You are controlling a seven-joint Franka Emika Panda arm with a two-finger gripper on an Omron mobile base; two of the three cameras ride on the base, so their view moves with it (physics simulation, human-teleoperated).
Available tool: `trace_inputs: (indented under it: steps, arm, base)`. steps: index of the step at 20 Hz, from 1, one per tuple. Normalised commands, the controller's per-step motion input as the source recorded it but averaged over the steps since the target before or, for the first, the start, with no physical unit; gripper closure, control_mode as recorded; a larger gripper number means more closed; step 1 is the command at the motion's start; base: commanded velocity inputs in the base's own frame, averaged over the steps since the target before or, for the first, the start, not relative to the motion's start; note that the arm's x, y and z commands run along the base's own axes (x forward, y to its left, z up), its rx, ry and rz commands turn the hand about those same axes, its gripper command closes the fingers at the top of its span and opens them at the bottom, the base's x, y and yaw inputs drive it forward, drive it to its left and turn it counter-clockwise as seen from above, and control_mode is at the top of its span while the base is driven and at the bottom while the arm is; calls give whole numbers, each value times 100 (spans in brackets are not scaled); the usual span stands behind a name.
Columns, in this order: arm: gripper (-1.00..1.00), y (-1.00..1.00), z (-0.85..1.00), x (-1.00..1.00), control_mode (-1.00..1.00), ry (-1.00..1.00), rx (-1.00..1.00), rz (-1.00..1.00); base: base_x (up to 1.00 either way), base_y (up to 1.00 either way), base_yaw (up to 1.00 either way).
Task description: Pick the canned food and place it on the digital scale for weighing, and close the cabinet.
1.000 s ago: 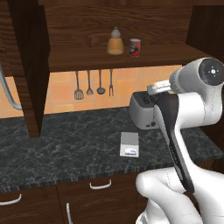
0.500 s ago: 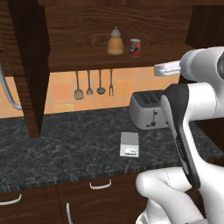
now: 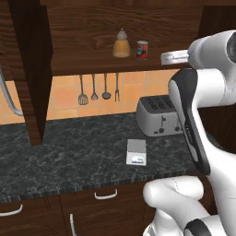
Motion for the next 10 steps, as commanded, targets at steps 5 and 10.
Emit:
trace_inputs:
  steps: [5, 10]
  arm:
    - [-100, 0, -10, 83, -100, 0, 10, 1]
    - [-100, 0, -38, 78, -100, 0, 8, 4]
  base:
    - [0, 0, 0]
    - [0, 0, 0]
